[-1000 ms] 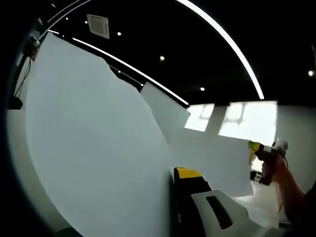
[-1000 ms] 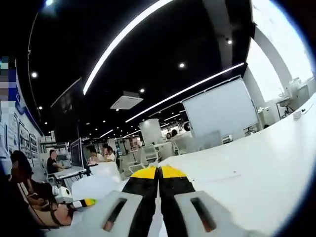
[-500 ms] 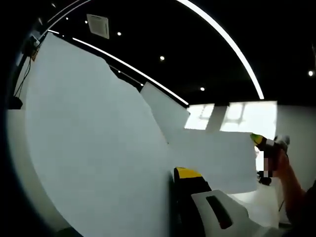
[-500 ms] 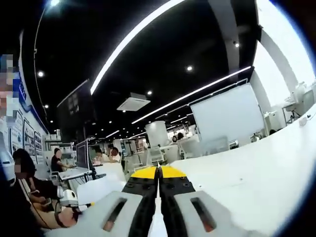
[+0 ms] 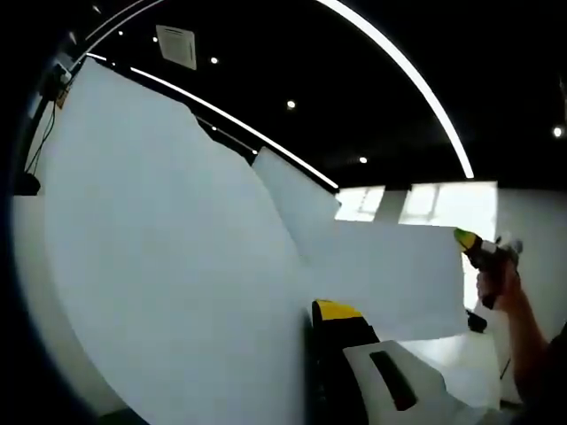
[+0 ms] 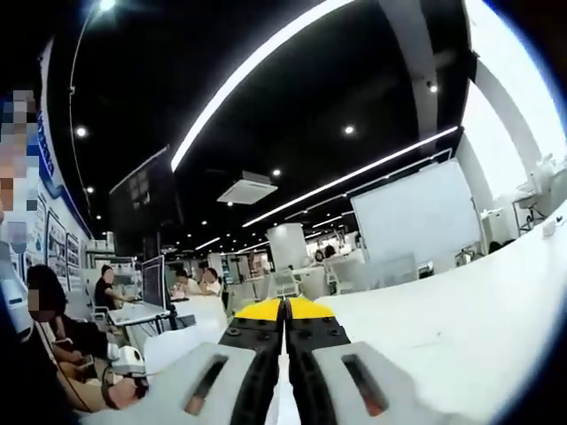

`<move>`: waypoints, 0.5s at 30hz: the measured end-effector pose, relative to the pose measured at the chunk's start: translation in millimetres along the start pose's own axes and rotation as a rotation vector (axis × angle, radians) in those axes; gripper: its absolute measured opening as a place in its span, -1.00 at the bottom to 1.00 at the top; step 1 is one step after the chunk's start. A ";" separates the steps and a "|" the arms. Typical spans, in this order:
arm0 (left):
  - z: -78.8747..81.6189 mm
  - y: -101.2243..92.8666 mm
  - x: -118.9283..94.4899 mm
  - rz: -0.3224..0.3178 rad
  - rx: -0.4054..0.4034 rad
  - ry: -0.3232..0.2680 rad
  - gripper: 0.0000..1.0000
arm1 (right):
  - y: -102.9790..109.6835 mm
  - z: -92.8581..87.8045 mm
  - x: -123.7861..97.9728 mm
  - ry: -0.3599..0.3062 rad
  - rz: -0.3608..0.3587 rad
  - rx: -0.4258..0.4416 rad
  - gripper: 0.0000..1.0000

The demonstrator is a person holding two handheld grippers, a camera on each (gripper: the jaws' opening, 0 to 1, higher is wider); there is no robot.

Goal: Organize the stack of printing papers by aligning and flattening the scattered papers on the table

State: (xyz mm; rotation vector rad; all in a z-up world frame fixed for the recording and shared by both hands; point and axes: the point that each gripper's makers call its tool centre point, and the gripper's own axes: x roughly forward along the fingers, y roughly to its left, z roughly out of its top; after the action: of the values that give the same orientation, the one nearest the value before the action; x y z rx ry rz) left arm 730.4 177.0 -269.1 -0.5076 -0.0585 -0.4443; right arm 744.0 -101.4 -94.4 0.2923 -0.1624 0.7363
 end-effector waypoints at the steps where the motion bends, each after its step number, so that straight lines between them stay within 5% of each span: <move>1: 0.0 0.0 0.0 0.000 0.000 0.000 -0.77 | 1.1 1.3 0.3 -0.002 0.002 -0.002 -1.00; 15: 0.2 0.4 -0.3 0.000 0.000 0.000 -0.77 | 11.9 20.3 5.5 -0.044 0.046 0.018 -1.00</move>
State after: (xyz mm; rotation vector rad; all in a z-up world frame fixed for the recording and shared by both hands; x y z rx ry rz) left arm 730.3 177.5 -269.1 -0.5081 -0.0587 -0.4439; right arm 739.1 -96.0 -71.4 0.3228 -0.2053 0.7775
